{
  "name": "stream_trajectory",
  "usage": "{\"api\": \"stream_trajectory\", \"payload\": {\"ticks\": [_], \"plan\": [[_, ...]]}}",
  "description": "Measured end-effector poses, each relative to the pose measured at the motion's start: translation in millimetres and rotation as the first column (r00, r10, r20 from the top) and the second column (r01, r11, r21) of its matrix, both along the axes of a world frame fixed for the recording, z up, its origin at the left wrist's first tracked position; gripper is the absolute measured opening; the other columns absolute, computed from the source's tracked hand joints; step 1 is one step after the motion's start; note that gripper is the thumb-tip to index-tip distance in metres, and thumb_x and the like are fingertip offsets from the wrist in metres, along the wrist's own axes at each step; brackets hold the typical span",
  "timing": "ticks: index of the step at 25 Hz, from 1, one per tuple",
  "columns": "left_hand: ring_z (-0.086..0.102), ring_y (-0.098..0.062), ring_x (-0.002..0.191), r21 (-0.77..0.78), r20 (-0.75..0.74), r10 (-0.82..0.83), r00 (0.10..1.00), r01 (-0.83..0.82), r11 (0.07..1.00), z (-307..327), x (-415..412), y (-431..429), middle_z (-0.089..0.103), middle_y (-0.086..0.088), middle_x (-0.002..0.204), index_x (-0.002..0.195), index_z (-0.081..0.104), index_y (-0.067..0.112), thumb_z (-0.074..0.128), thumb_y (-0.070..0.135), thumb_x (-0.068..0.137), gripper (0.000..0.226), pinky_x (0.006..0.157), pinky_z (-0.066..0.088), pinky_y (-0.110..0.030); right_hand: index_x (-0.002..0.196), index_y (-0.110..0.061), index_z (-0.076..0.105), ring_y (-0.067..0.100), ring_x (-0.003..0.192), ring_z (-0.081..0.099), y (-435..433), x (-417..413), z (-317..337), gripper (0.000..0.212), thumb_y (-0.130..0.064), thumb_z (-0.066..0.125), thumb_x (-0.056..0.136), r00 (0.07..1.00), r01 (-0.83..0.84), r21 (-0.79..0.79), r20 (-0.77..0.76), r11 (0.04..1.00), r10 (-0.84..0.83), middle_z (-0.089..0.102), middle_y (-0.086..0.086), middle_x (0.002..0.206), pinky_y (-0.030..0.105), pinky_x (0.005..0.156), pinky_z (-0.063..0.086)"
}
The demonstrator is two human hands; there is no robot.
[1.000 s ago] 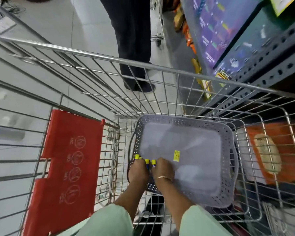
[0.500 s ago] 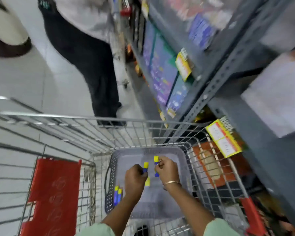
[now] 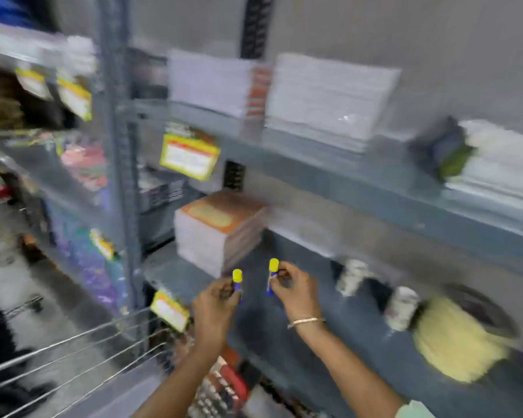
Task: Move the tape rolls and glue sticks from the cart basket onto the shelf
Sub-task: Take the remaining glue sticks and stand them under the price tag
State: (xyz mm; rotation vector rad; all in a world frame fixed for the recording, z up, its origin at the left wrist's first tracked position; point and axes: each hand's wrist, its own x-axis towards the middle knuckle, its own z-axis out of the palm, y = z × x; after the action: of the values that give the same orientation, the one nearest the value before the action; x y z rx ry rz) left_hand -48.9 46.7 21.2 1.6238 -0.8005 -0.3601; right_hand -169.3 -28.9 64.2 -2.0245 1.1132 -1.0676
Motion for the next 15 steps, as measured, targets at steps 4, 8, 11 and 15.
{"api": "stream_trajectory", "payload": {"ticks": [4, 8, 11, 15], "plan": [[0.057, 0.011, 0.052, -0.111, -0.062, -0.25, 0.966, 0.243, 0.964, 37.4, -147.5, -50.5, 0.071, 0.003, 0.066, 0.079, 0.07, 0.01, 0.07, -0.003, 0.072, 0.014, 0.049, 0.039, 0.0, 0.075, 0.002, 0.065, -0.005, 0.049, 0.051, -19.3, -137.2, 21.7, 0.021, -0.015, 0.056, 0.07, 0.977, 0.201, -0.009, 0.075, 0.98, -0.199, 0.049, -0.003, 0.049, 0.007, 0.048, 0.032], [0.055, 0.016, 0.049, -0.167, -0.122, -0.482, 0.868, 0.46, 0.872, 43.4, -276.3, -74.2, 0.062, 0.02, 0.052, 0.071, 0.066, 0.014, 0.066, 0.0, 0.071, 0.014, 0.056, 0.044, -0.008, 0.084, -0.001, 0.068, 0.002, 0.061, 0.055, -15.0, -264.5, 31.7, 0.012, -0.001, 0.061, 0.074, 0.903, 0.428, -0.048, 0.068, 0.903, -0.425, 0.064, 0.009, 0.065, 0.008, 0.051, 0.036], [0.054, 0.019, 0.049, -0.178, -0.087, -0.624, 0.776, 0.605, 0.776, 42.7, -356.4, -70.8, 0.06, 0.014, 0.062, 0.065, 0.059, 0.023, 0.062, -0.012, 0.073, 0.036, 0.058, 0.045, -0.012, 0.067, -0.005, 0.062, 0.0, 0.05, 0.052, 4.3, -348.4, 34.6, 0.006, 0.0, 0.06, 0.071, 0.808, 0.588, -0.1, 0.059, 0.802, -0.586, 0.061, -0.001, 0.055, 0.014, 0.049, 0.032], [0.052, 0.002, 0.048, -0.107, -0.026, -0.776, 0.63, 0.77, 0.629, 22.4, -437.6, -61.2, 0.056, 0.007, 0.053, 0.055, 0.052, 0.029, 0.063, -0.011, 0.073, 0.045, 0.049, 0.038, -0.009, 0.053, -0.02, 0.048, 0.006, 0.048, 0.051, 40.5, -436.4, 19.8, 0.035, -0.001, 0.063, 0.078, 0.621, 0.784, -0.025, -0.01, 0.621, -0.784, 0.052, 0.006, 0.05, 0.027, 0.053, 0.034]]}}
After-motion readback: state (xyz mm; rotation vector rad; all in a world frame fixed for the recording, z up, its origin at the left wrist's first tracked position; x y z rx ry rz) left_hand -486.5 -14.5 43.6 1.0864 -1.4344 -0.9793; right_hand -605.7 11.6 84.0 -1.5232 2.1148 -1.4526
